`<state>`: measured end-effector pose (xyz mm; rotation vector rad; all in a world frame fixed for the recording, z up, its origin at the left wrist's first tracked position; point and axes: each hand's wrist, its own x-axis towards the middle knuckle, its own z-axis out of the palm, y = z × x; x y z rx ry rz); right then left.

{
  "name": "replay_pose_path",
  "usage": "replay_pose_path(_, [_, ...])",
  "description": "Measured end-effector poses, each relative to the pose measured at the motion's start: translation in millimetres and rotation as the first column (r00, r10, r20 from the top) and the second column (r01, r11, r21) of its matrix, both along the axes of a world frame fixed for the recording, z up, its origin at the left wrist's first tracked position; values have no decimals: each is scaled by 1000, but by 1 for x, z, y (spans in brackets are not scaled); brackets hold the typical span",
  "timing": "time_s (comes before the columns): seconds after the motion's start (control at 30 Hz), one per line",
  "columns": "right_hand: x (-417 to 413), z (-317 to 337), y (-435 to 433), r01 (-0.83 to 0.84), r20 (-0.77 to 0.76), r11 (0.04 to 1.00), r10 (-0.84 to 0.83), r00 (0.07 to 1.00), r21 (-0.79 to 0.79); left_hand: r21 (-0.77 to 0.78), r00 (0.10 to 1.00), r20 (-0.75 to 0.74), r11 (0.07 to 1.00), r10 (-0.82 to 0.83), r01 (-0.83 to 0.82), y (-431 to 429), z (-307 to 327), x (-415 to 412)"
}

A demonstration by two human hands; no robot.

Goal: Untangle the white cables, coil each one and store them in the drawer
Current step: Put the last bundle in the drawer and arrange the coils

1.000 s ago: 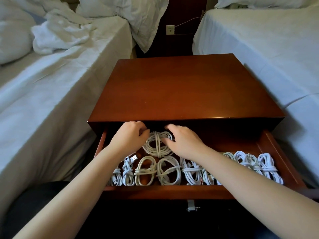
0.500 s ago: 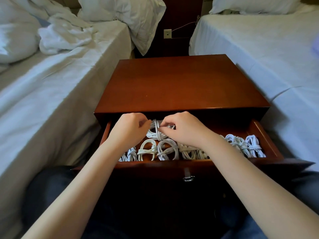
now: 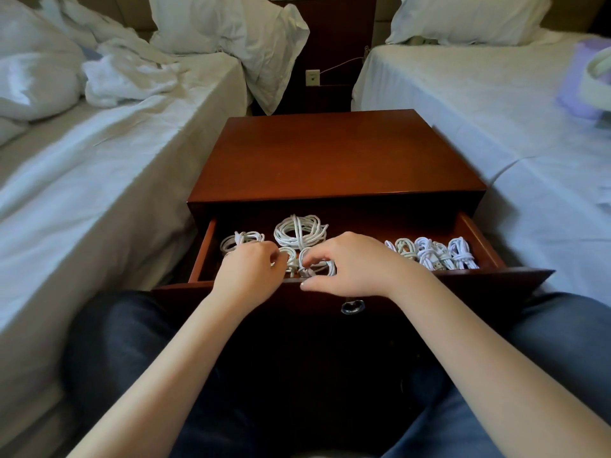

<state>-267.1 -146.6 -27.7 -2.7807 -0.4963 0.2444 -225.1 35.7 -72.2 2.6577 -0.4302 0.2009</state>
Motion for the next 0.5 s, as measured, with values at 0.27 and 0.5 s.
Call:
replay_pose_path(0.27, [11, -11, -6, 52, 4, 998, -52, 999, 18, -32, 1000, -5, 999, 2, -3, -4, 0, 17])
replay_pose_path(0.5, [40, -26, -11, 114, 16, 983, -117, 993, 141, -85, 991, 136, 996, -12, 23, -9, -7, 50])
